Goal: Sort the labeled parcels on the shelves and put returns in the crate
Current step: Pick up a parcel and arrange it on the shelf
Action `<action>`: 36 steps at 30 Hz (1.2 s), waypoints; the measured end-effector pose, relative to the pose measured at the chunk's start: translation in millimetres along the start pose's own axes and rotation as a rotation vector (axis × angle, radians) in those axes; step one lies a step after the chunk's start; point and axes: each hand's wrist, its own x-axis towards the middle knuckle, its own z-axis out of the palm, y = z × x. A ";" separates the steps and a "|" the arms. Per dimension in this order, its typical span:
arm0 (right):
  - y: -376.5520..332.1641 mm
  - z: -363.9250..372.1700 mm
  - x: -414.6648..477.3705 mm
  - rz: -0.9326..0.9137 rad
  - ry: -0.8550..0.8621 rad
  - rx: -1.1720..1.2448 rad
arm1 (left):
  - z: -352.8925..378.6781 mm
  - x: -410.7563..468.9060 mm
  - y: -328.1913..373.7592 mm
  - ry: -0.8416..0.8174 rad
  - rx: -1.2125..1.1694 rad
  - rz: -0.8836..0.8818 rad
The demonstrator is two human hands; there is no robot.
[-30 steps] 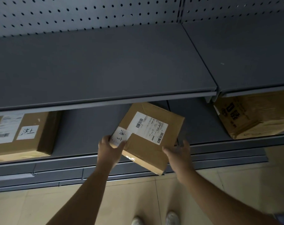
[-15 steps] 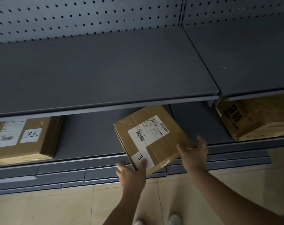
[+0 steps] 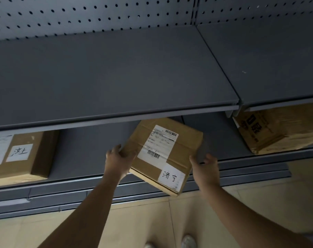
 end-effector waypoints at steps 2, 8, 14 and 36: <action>16.8 3.8 -16.3 0.026 -0.117 -0.008 | 5.4 -7.1 -10.6 -0.048 -0.051 -0.051; 22.1 -1.6 -20.9 0.115 -0.222 0.122 | 16.7 -3.9 -30.0 -0.207 -0.179 -0.120; 17.3 -9.6 -16.1 0.249 -0.264 0.304 | 18.0 -37.4 -20.3 -0.234 -0.365 -0.126; 7.0 -130.5 -129.0 0.015 -0.487 0.499 | -47.3 -204.5 -51.8 -0.267 -0.937 -0.030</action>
